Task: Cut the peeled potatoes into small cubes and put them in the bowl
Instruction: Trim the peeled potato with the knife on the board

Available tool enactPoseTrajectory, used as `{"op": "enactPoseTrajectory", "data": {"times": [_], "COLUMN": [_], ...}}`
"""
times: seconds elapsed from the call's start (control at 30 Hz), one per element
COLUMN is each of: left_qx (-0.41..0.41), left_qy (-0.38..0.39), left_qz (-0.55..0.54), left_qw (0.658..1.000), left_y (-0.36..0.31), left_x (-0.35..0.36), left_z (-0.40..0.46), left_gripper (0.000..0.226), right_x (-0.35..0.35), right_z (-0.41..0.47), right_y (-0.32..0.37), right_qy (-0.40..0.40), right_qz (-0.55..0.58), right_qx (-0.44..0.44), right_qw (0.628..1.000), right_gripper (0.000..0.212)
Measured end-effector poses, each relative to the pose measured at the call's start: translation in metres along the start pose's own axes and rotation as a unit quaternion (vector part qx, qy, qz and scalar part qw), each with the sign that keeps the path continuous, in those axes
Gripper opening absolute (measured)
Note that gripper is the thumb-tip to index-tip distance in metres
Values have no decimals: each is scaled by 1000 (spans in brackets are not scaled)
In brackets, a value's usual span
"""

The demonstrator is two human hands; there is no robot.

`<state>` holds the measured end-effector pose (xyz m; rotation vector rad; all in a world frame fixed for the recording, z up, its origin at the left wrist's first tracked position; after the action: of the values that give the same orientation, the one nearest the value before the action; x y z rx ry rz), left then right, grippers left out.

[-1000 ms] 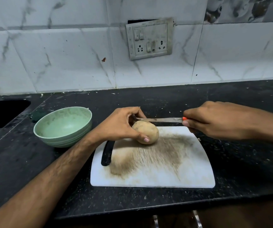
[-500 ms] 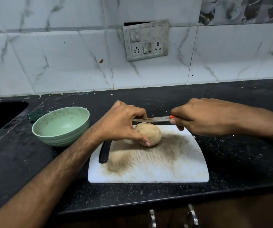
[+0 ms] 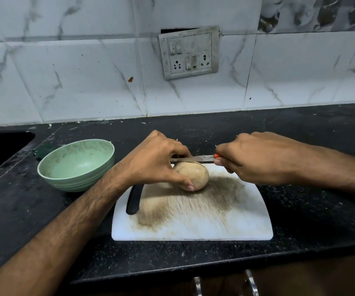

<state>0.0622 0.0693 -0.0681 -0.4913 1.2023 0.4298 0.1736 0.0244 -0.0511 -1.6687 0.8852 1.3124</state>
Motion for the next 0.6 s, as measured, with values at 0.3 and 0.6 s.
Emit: {"op": "enactPoseTrajectory", "data": {"times": [0.3, 0.6], "left_qx": [11, 4], "left_qy": [-4, -3], "left_qz": [-20, -35], "left_qw": [1000, 999], "left_y": [-2, 1], "left_x": [-2, -3], "left_z": [-3, -3], "left_gripper": [63, 62], "right_x": [3, 4], "right_z": [3, 7], "right_y": [-1, -3], "right_qy": [-12, -12], "right_qz": [0, 13], "right_qx": [-9, -15], "right_qw": [1000, 1000], "right_gripper": [36, 39]}}
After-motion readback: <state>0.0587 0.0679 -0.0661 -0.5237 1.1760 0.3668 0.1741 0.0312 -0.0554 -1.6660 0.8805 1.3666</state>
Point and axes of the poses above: each hand's wrist, its own z-axis towards the middle knuckle, its own x-axis out of the palm, y = z × x, the point moved 10 cm from there along z, towards the middle knuckle, and after that the axes turned 8 degrees about y, right-handed, at the moved point
